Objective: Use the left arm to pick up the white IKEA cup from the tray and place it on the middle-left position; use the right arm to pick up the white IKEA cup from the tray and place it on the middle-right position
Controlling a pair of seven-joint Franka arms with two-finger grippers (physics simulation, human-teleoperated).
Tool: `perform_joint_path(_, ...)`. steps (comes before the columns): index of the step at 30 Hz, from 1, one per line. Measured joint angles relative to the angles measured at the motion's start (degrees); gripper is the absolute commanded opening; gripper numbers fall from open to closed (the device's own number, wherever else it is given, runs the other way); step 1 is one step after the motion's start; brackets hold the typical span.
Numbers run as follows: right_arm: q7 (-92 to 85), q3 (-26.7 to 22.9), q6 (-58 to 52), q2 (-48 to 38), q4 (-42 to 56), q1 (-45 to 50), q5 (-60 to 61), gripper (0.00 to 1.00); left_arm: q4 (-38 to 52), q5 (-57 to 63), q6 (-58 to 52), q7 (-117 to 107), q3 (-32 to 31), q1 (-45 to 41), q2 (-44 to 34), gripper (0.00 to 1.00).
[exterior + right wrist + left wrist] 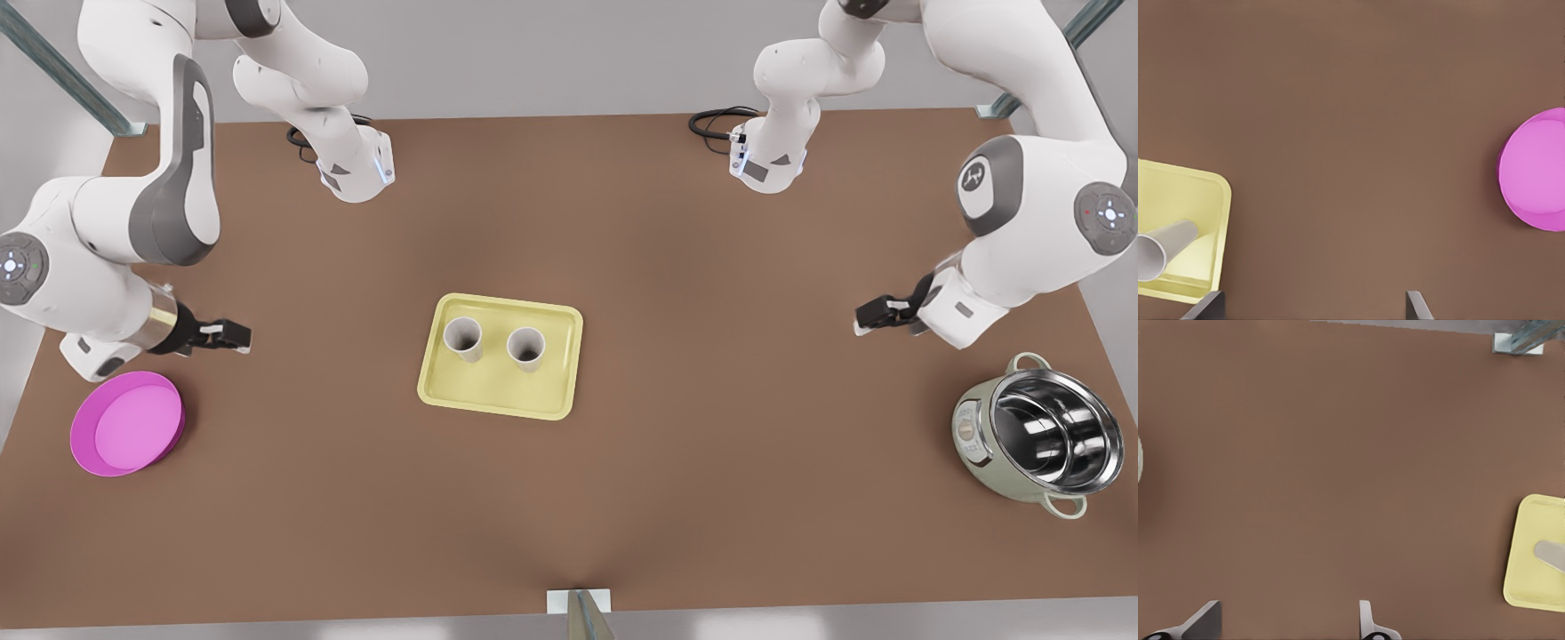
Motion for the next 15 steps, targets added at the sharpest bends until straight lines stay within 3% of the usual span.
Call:
perform_joint_path(5,-0.7,0.27,3.25,0.02,-0.1,0.62,-0.07,1.0,-0.68,0.18,3.95,-1.11,-0.44,-0.93,0.99,1.0)
perform_joint_path(9,-0.74,0.54,4.32,2.5,-1.54,13.18,0.85,1.0,0.21,3.21,6.97,-2.18,-0.85,-12.35,4.89,1.0)
perform_joint_path(12,0.48,0.68,7.53,2.05,-9.82,20.03,1.7,1.0,-0.01,5.91,9.43,-3.26,-0.87,-19.76,8.15,1.0)
perform_joint_path(15,2.66,0.69,13.29,0.92,-17.98,23.92,2.06,1.0,-0.41,7.12,10.76,-4.28,-0.86,-21.86,9.16,1.0)
